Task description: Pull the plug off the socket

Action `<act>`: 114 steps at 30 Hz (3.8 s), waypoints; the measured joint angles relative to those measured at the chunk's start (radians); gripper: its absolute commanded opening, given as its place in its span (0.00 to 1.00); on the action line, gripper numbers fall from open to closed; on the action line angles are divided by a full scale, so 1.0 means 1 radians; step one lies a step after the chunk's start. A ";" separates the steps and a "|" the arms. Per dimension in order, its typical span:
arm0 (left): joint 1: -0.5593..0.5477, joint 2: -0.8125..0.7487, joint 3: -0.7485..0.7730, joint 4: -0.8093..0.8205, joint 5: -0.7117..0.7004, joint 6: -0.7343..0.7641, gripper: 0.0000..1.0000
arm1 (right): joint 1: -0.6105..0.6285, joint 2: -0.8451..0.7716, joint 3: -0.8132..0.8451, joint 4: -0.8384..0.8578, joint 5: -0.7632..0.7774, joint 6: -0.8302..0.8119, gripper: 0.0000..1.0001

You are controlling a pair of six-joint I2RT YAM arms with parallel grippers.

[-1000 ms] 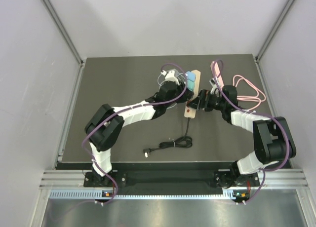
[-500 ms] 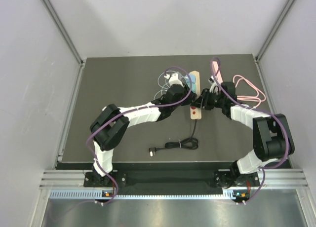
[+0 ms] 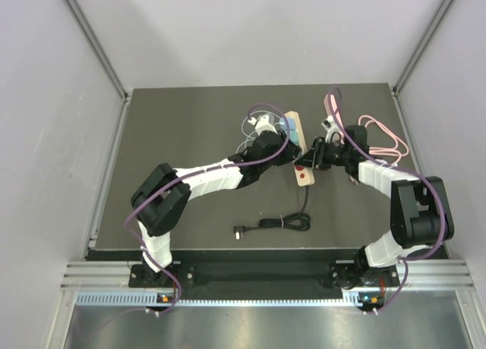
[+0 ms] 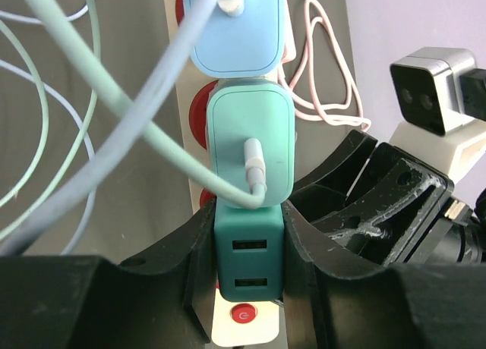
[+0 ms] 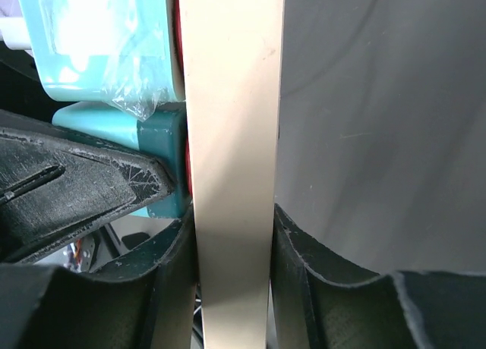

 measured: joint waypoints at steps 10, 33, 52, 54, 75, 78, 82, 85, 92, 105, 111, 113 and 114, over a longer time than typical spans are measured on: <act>-0.004 -0.006 0.103 -0.178 0.008 -0.046 0.00 | 0.002 -0.056 -0.002 -0.027 0.027 -0.051 0.00; 0.035 -0.019 0.124 -0.264 0.164 -0.106 0.00 | 0.000 -0.076 -0.008 -0.027 0.027 -0.132 0.00; -0.051 -0.013 0.180 -0.319 -0.078 -0.046 0.00 | 0.014 -0.156 -0.048 -0.019 0.121 -0.135 0.00; -0.023 -0.055 0.119 -0.276 -0.003 -0.042 0.00 | 0.013 -0.156 -0.056 -0.002 0.077 -0.135 0.00; -0.038 -0.093 0.167 -0.389 -0.003 -0.037 0.00 | 0.016 -0.201 -0.080 0.061 0.060 -0.173 0.00; -0.054 -0.058 0.222 -0.426 -0.054 -0.012 0.00 | 0.016 -0.203 -0.080 0.060 0.099 -0.191 0.00; -0.062 -0.042 0.233 -0.431 -0.078 0.000 0.00 | 0.019 -0.203 -0.080 0.051 0.124 -0.205 0.00; -0.062 -0.042 0.232 -0.428 -0.076 0.012 0.00 | 0.023 -0.206 -0.080 0.049 0.134 -0.208 0.00; -0.019 -0.100 0.106 -0.287 0.051 0.083 0.00 | 0.032 -0.209 -0.080 0.040 0.126 -0.222 0.00; 0.067 -0.225 -0.077 -0.147 0.271 0.062 0.00 | 0.054 -0.216 -0.080 0.071 0.045 -0.210 0.00; 0.054 -0.225 -0.074 -0.167 0.223 0.005 0.00 | 0.054 -0.217 -0.080 0.069 0.055 -0.206 0.00; 0.040 -0.225 -0.061 -0.191 0.190 -0.004 0.00 | 0.054 -0.217 -0.080 0.066 0.057 -0.206 0.00; 0.034 -0.222 -0.050 -0.208 0.172 -0.007 0.00 | 0.055 -0.217 -0.080 0.066 0.059 -0.205 0.00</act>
